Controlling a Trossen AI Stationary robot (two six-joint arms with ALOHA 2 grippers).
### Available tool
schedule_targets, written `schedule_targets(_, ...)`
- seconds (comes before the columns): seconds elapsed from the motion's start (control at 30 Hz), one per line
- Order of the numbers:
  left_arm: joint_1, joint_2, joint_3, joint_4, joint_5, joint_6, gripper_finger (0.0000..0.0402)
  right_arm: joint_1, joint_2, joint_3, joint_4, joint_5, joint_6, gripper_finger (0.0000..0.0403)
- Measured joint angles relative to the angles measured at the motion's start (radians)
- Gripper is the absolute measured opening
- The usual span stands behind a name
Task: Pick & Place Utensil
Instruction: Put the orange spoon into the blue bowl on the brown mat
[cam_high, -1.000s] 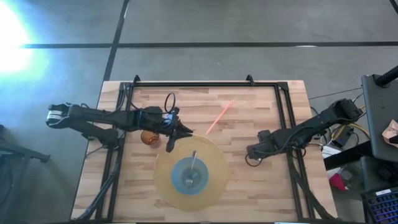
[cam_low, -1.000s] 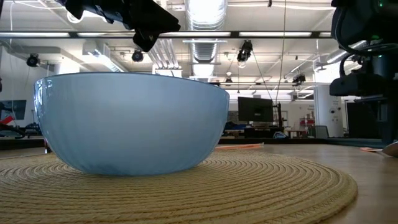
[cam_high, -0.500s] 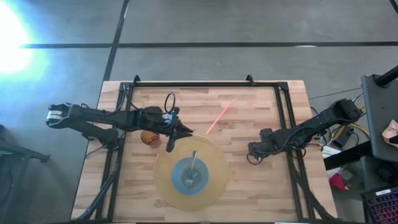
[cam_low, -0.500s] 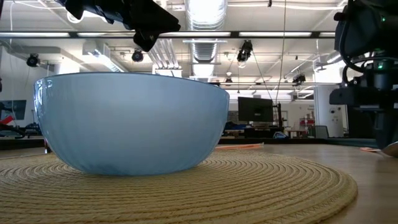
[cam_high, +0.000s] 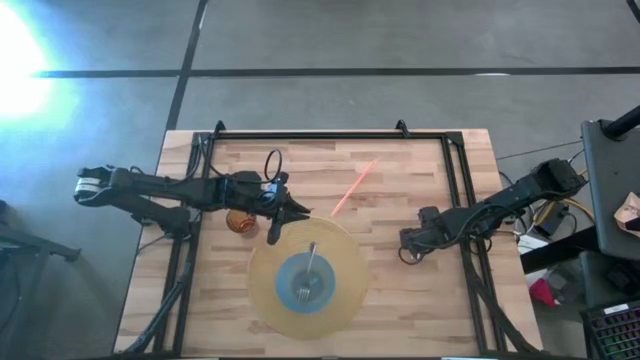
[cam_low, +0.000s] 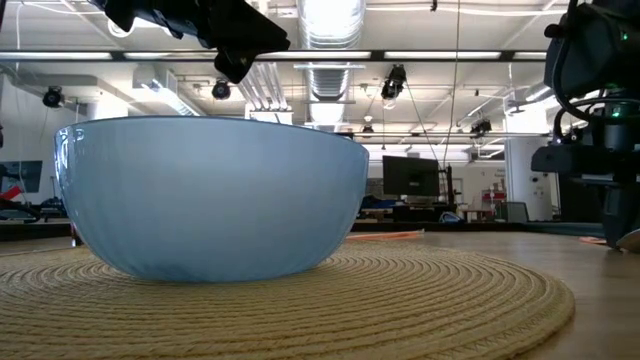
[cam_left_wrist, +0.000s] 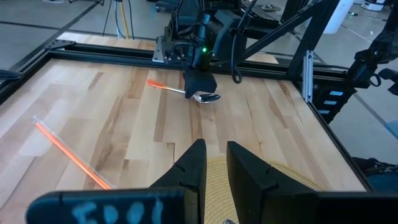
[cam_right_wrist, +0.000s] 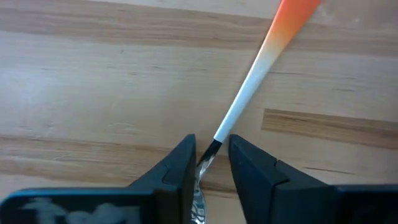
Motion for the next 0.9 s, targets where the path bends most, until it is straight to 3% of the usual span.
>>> schedule_targets(0.27, 0.000, 0.000, -0.002, 0.000, 0.000, 0.000, 0.0055, 0.000, 0.001, 0.002, -0.014, 0.002, -0.071, 0.0016)
schedule_targets(0.53, 0.001, 0.000, -0.035, 0.044, 0.000, -0.025, 0.0055, 0.000, 0.004, 0.017, -0.015, 0.024, -0.223, 0.0014)
schedule_targets(0.9, 0.001, 0.000, -0.072, 0.179, -0.002, -0.031, 0.0055, 0.018, 0.004, 0.177, 0.007, 0.187, -0.459, 0.0013)
